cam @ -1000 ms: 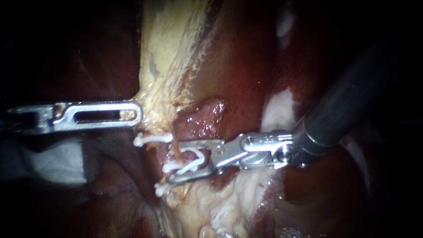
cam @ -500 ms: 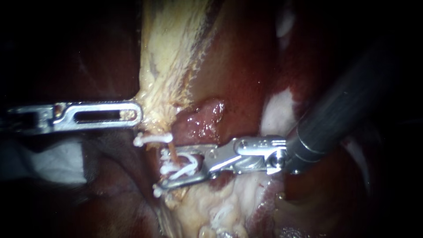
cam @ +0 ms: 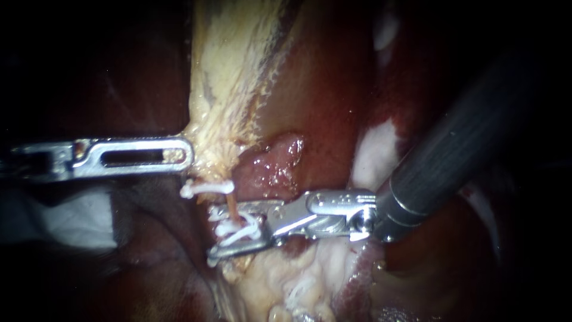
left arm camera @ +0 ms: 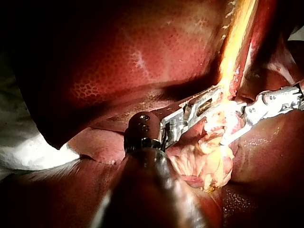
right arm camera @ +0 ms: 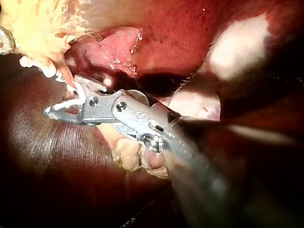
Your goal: Clipping second clip right tube
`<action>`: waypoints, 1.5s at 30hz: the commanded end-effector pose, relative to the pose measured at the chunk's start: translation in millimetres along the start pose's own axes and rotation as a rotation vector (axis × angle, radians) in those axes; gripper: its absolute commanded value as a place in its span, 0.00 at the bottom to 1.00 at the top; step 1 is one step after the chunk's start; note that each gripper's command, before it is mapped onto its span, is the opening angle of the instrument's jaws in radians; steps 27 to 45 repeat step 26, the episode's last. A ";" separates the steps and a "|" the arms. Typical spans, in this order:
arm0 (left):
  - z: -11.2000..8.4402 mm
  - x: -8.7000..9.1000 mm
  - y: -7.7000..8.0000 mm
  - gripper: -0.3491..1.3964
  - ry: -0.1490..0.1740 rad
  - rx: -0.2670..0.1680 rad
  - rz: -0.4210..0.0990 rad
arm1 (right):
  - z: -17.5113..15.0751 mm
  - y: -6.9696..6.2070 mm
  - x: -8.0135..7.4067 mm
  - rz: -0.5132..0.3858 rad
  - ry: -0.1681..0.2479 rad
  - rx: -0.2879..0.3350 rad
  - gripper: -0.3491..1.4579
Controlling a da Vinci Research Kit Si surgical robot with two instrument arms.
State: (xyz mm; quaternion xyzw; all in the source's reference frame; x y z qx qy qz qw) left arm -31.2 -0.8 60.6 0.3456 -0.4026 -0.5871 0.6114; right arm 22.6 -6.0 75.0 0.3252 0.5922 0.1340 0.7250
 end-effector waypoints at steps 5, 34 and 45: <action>0.0 0.0 0.0 0.00 0.000 0.000 0.000 | -1.5 0.0 0.1 0.090 -0.010 -0.041 0.00; 0.0 0.0 0.0 0.00 0.000 0.000 0.000 | -1.8 -0.1 -0.2 0.123 -0.078 -0.071 0.00; 0.0 0.0 0.0 0.00 0.000 0.000 0.000 | -1.8 -0.1 -0.2 0.123 -0.078 -0.071 0.00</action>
